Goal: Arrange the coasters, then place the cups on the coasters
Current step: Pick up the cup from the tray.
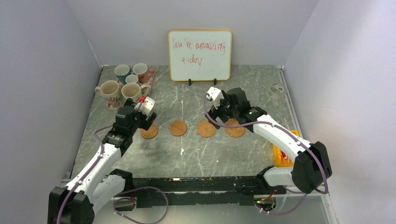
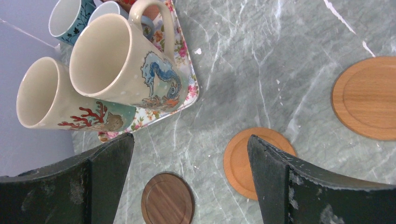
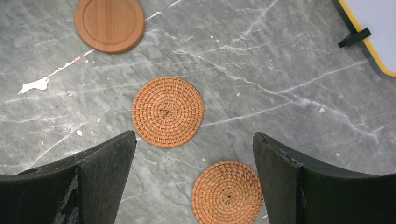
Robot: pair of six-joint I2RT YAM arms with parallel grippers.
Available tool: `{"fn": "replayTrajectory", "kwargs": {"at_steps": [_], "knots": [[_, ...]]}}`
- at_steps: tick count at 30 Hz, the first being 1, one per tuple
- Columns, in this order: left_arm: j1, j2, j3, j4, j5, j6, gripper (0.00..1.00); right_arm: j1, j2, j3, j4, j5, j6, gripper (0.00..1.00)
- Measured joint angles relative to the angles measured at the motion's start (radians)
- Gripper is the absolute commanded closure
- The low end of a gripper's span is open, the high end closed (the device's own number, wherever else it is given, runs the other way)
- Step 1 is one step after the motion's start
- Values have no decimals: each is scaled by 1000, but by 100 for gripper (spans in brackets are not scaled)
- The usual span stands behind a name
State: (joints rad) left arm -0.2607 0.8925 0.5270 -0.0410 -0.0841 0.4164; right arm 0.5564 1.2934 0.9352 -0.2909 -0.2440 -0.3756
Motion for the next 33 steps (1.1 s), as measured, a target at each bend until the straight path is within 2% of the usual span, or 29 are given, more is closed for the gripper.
{"fn": "replayTrajectory", "kwargs": {"at_steps": [18,27,33], "knots": [[3,-37,5,20,-32,-6,4,-13,23,0,0,-53,-19,0],[5,280,425,-67,-70,34,4,-24,40,0,0,-55,-28,0],[10,473,584,-114,-73,32,4,-24,44,0,0,-55,-33,0]]}}
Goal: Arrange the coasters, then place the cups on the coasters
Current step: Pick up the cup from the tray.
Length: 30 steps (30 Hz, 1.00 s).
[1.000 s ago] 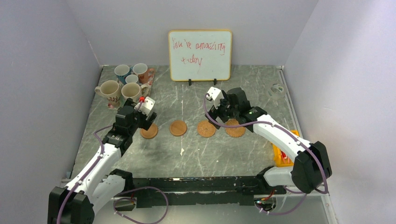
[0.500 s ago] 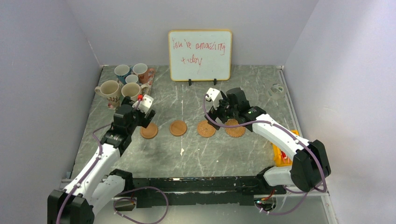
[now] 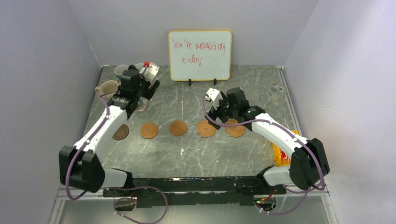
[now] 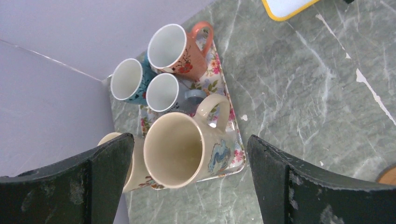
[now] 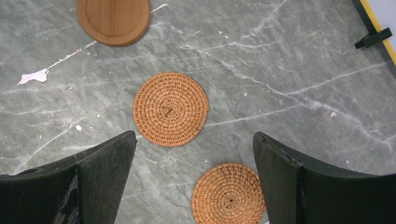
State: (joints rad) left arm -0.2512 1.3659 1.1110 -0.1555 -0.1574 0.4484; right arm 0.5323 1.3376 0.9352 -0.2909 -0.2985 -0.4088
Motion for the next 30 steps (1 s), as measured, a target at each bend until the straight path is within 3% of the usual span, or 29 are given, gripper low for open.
{"fn": "replayTrajectory", "kwargs": {"at_steps": [14,22,30], "knots": [[2,359,307,-180,82,218,4,-1,3,0,0,0,-3,0],[26,547,549,-391,119,356,4,-1,3,-2,0,0,-9,0],[70,614,627,-549,133,454,4,-1,3,-3,0,0,-11,0]]}}
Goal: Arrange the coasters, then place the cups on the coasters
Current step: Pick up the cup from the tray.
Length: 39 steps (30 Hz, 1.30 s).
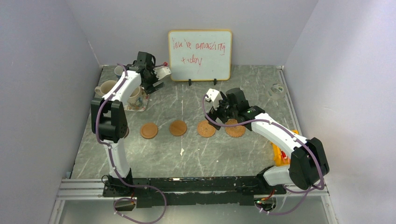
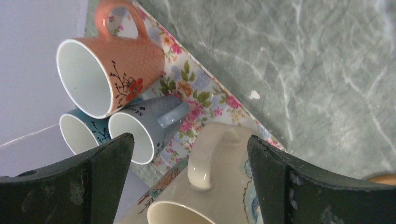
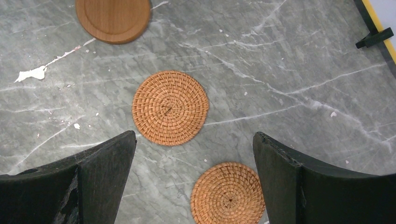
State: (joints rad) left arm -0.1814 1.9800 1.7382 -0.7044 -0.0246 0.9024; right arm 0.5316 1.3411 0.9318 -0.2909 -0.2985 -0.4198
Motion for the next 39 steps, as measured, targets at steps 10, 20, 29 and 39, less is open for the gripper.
{"fn": "replayTrajectory", "kwargs": {"at_steps": [10,20,29,39], "knots": [[14,3,11,-89,12,54,22,0,0,-2,0,0,-1,0],[27,33,11,-106,13,69,41,0,0,-2,0,0,-4,1],[38,33,14,-103,13,83,59,0,0,-2,0,0,-7,1],[38,44,36,-122,27,80,95,0,0,-2,0,0,-7,1]]}}
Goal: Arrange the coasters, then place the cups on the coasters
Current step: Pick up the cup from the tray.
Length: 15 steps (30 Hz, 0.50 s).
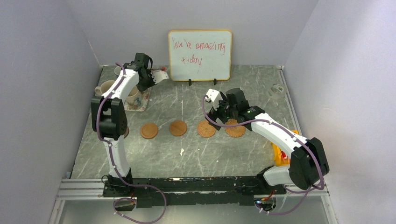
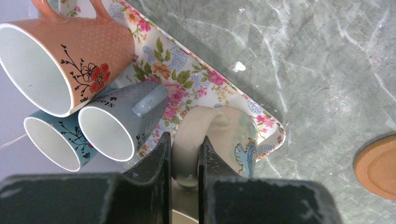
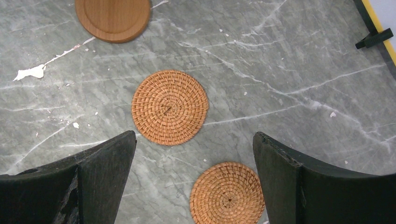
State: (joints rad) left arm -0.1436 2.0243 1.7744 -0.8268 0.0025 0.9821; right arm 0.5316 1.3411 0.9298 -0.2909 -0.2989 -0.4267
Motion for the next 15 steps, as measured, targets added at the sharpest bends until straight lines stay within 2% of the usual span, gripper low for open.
{"fn": "replayTrajectory", "kwargs": {"at_steps": [15], "knots": [[7,-5,17,-13,31,-37,95,0,0,0,0,0,0,1]]}}
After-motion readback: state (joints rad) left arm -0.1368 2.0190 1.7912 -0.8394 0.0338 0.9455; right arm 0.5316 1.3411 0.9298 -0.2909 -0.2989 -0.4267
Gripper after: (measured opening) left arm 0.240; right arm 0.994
